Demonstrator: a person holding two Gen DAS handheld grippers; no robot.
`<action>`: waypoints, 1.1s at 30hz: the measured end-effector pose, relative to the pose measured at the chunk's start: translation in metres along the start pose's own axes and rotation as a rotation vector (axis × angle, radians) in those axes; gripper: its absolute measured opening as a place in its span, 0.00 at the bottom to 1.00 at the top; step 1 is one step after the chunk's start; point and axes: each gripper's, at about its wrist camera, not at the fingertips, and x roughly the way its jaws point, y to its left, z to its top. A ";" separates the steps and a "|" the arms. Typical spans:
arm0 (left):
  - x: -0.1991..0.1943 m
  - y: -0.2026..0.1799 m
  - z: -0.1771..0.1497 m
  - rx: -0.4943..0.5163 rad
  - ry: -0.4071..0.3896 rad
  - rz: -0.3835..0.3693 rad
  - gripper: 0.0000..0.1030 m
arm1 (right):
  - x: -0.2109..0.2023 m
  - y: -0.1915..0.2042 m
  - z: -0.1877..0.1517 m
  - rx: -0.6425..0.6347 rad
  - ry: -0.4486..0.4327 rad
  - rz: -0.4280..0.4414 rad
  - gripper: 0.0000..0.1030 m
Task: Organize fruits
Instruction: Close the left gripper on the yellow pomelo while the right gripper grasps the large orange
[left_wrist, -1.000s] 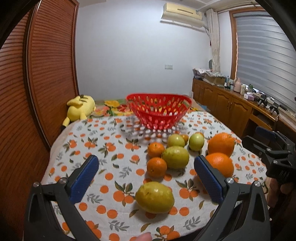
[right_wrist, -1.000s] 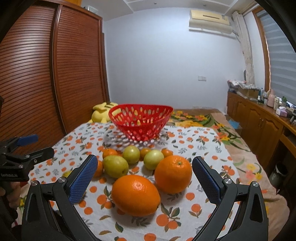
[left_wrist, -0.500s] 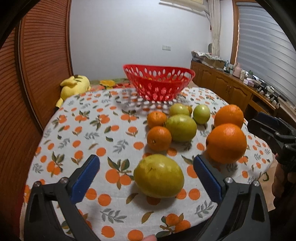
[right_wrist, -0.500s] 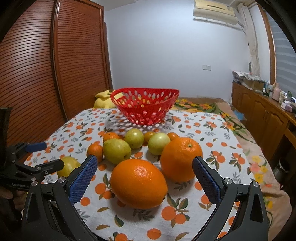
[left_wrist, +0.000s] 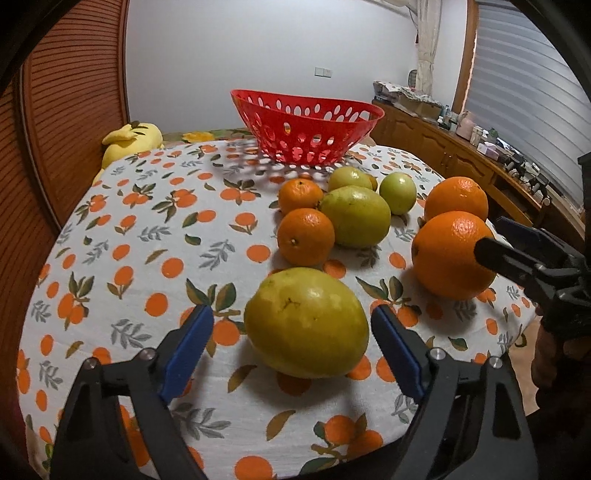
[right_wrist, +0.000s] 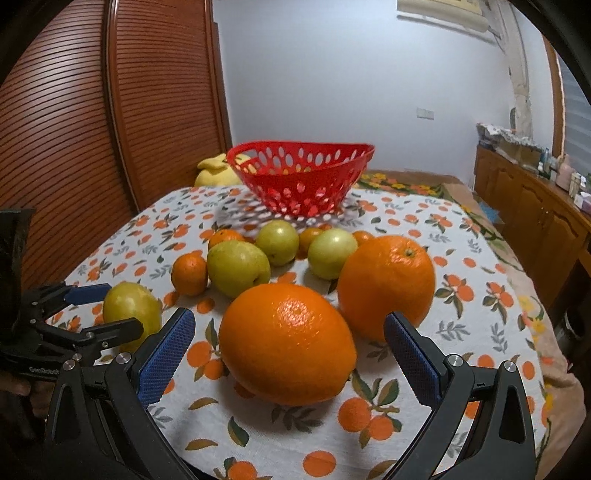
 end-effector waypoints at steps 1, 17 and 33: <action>0.001 0.001 -0.001 -0.004 0.002 -0.005 0.85 | 0.003 0.000 -0.001 -0.002 0.009 0.005 1.00; 0.003 -0.002 -0.001 -0.019 0.004 -0.071 0.67 | 0.029 0.001 -0.009 -0.024 0.085 0.029 1.00; 0.001 -0.003 0.003 -0.015 -0.006 -0.071 0.66 | 0.040 -0.001 -0.011 -0.039 0.117 0.048 0.89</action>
